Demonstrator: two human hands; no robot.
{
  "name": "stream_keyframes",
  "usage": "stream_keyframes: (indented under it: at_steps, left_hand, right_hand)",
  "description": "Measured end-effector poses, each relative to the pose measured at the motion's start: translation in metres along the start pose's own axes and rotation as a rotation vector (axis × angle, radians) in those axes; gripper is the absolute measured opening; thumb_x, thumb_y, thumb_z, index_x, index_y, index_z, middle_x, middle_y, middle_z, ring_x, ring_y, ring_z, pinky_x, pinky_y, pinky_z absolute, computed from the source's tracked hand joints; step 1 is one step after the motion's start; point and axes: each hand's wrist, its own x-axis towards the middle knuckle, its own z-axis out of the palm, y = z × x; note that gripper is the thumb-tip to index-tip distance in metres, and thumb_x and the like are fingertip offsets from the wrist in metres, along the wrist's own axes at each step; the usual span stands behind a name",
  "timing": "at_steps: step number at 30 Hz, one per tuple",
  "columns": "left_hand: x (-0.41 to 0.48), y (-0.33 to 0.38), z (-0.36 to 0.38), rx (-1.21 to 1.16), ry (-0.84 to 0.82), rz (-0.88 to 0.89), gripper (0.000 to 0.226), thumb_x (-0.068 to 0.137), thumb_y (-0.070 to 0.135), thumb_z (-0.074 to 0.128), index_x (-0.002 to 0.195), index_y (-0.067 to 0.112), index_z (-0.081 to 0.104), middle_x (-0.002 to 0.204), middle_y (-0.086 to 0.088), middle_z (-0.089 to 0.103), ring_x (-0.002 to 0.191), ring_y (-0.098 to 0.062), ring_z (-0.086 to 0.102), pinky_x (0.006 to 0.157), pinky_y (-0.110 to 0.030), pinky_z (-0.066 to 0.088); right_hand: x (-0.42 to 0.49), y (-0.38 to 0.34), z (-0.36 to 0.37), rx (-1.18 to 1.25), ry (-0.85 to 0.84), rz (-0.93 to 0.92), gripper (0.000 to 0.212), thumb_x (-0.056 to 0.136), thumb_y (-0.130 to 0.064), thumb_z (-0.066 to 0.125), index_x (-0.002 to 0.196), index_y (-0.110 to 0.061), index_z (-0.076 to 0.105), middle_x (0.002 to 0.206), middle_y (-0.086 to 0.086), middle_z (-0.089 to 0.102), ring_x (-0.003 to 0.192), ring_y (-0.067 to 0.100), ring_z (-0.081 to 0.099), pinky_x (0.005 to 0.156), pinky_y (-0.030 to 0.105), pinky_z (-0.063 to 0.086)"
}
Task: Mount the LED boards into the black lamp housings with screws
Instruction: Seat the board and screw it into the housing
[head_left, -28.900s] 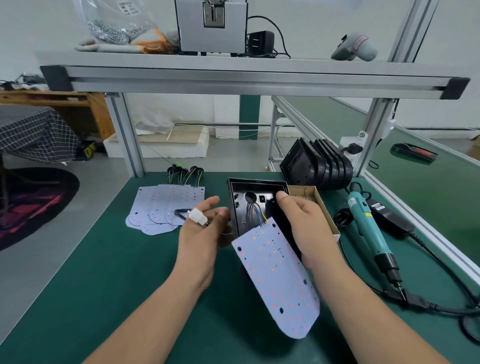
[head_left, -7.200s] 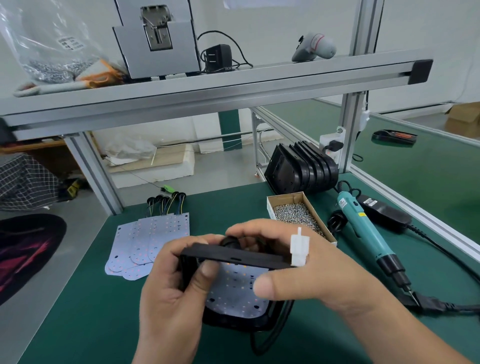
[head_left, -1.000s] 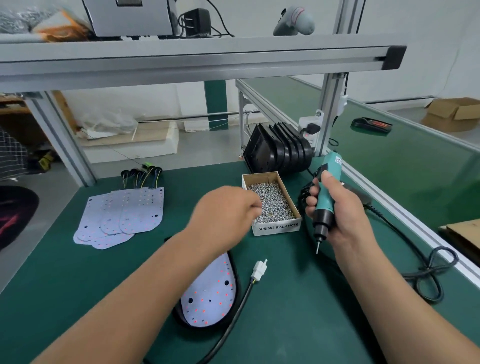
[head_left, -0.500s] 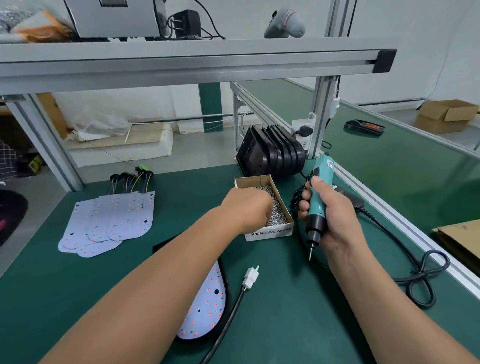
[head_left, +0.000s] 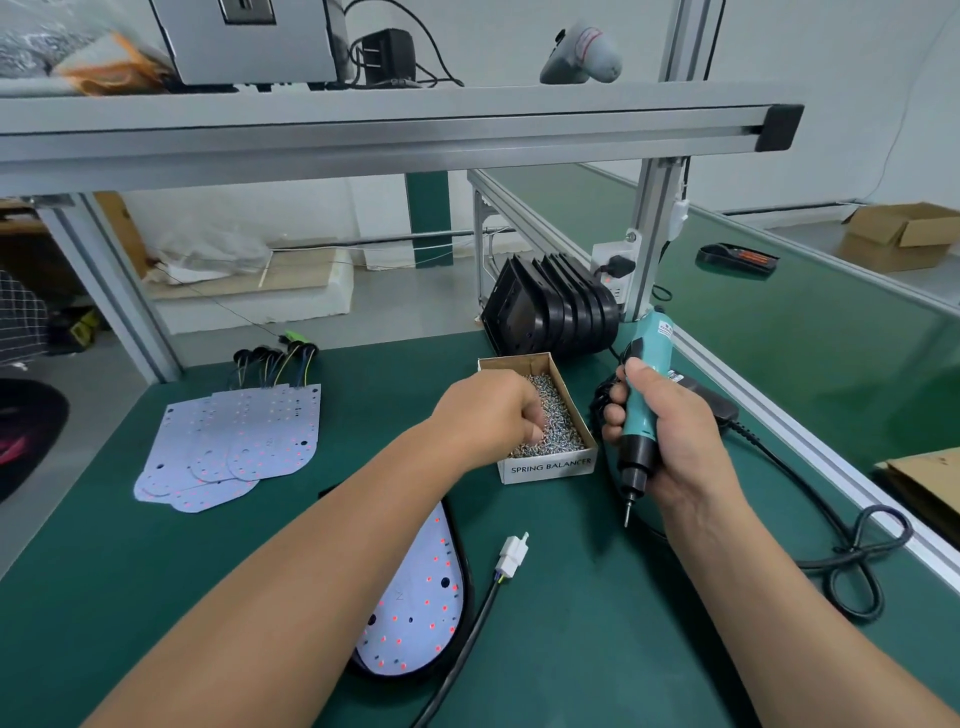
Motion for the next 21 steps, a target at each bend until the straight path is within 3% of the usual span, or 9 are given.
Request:
stream_keyframes:
  at_steps: [5,10,13,15,19,21]
  left_hand:
    - [-0.001,0.003,-0.001,0.005,-0.043,-0.004,0.017,0.091,0.021,0.080,0.106,0.029,0.083,0.108,0.007,0.078,0.104,-0.016,0.070,0.092,-0.037,0.058]
    - [-0.004,0.007,-0.008,-0.047,-0.030,0.019,0.017,0.094,0.013,0.075,0.100,0.026,0.083,0.090,0.015,0.071,0.098,-0.012,0.071,0.091,-0.037,0.059]
    - [-0.011,0.011,-0.021,-0.143,0.043,0.014,0.011,0.096,0.016,0.074,0.097,0.024,0.082,0.091,0.012,0.072,0.093,-0.012,0.070,0.088,-0.032,0.057]
    - [-0.022,0.011,-0.033,-0.433,0.071,-0.049,0.009,0.098,0.013,0.072,0.097,0.019,0.079,0.092,0.004,0.074,0.088,-0.016,0.069,0.088,-0.035,0.060]
    - [-0.068,0.002,-0.061,-1.448,-0.068,-0.140,0.007,0.100,0.005,0.065,0.105,0.008,0.068,0.088,-0.005,0.066,0.075,-0.015,0.061,0.080,-0.040,0.065]
    - [-0.097,-0.010,-0.069,-1.783,-0.091,-0.136,0.009,0.095,0.008,0.064,0.102,0.008,0.067,0.089,-0.007,0.066,0.077,-0.017,0.062,0.076,-0.035,0.064]
  right_hand:
    - [0.000,0.001,-0.001,-0.015,-0.003,-0.007,0.026,0.089,-0.029,0.075,0.101,-0.010,0.060,0.077,0.004,0.061,0.058,0.016,0.055,0.048,0.025,0.047]
    - [0.000,0.000,-0.002,-0.009,-0.004,-0.009,0.027,0.094,-0.027,0.073,0.107,-0.009,0.057,0.078,0.004,0.060,0.060,0.016,0.054,0.049,0.025,0.047]
    - [0.000,0.000,-0.002,0.003,0.005,-0.006,0.024,0.097,-0.026,0.071,0.108,-0.009,0.057,0.078,0.004,0.061,0.059,0.015,0.054,0.049,0.024,0.048]
    - [-0.001,-0.002,0.000,0.018,0.011,0.003,0.022,0.098,-0.027,0.071,0.105,-0.010,0.059,0.078,0.004,0.061,0.059,0.015,0.055,0.049,0.023,0.048]
    - [-0.005,-0.005,0.004,0.083,0.035,0.016,0.023,0.102,-0.034,0.068,0.104,-0.012,0.060,0.078,0.003,0.060,0.059,0.014,0.055,0.049,0.022,0.049]
    - [-0.010,-0.008,0.008,0.128,0.048,0.015,0.030,0.101,-0.041,0.068,0.104,-0.012,0.060,0.078,0.002,0.061,0.059,0.013,0.055,0.050,0.022,0.050]
